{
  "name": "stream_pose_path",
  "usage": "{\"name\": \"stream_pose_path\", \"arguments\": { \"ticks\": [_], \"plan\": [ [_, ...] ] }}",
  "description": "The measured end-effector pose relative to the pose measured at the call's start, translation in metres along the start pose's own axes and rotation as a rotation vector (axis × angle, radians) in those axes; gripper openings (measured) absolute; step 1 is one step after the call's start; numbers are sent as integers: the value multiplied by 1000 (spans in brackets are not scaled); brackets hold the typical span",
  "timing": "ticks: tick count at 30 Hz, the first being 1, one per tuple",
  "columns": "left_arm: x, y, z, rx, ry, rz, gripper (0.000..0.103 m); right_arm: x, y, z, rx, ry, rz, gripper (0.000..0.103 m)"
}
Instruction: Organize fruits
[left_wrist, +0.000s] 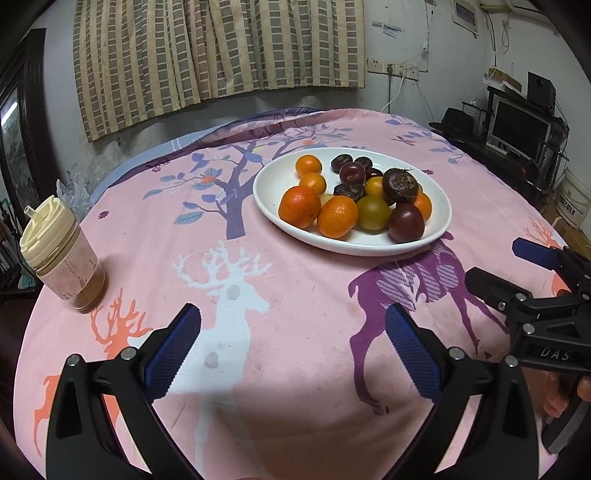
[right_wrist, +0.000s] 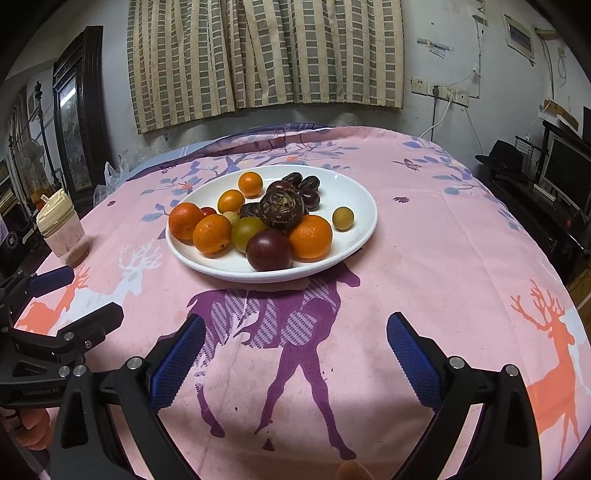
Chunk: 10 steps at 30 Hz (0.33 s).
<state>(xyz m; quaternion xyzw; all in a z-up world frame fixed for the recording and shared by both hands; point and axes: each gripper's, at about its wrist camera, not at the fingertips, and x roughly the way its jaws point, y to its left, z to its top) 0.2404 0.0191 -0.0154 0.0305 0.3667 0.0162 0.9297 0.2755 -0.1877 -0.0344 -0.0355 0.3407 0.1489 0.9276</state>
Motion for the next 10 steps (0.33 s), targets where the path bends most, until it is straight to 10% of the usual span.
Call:
{"name": "stream_pose_path", "arguments": {
  "ticks": [10],
  "plan": [
    [-2,2,2,-26,-5,0,98,3,1,-1,5,9,-3,99]
  ]
}}
